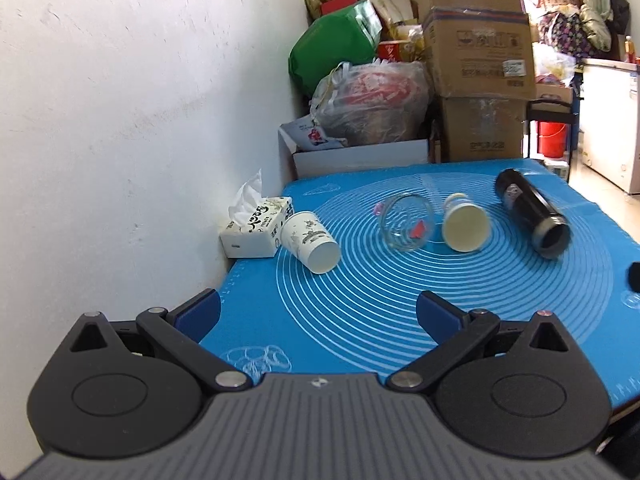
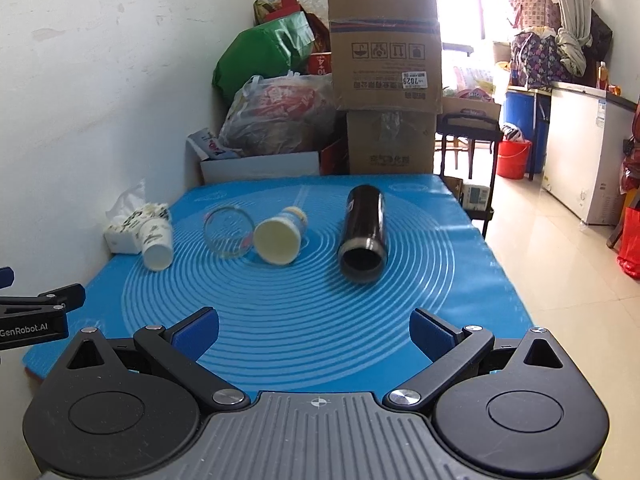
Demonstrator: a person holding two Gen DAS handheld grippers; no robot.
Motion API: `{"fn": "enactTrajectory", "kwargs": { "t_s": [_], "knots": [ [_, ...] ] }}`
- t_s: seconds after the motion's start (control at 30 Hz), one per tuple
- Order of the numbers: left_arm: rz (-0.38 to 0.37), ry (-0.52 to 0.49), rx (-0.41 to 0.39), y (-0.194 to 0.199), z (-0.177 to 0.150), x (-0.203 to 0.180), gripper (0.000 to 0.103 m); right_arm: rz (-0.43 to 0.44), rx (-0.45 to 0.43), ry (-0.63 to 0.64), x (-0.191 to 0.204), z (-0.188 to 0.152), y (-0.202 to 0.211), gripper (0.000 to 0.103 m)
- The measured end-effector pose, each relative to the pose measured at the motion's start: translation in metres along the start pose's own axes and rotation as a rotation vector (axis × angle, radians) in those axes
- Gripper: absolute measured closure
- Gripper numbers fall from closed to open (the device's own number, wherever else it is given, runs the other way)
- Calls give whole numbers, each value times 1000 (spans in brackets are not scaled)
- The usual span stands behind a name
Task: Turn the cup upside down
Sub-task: 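Reach the left tool to the white printed paper cup and grasp it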
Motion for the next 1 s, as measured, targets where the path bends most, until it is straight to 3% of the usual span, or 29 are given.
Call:
{"fn": "enactTrajectory", "kwargs": {
  "t_s": [0.23, 0.5, 0.87, 1.0],
  "knots": [
    [95, 51, -7, -62, 20, 10, 0, -9, 21, 15, -5, 23, -40, 0],
    [119, 79, 45, -140, 43, 14, 0, 10, 84, 6, -14, 31, -94, 0],
    [151, 141, 195, -243, 41, 21, 1, 18, 124, 0, -25, 29, -140, 0],
    [113, 206, 256, -262, 31, 22, 4, 33, 141, -6, -27, 26, -145, 0]
  ]
}}
Point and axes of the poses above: each gripper's, at about its wrist camera, not at the fingertips, and y roughly against the way its jaws point, x to its left, z to its top, the point moved 7 cm from there along -y, roughly the way its jaws point, and after that the axes turned 4 degrees about y, right-handed, at the moved point
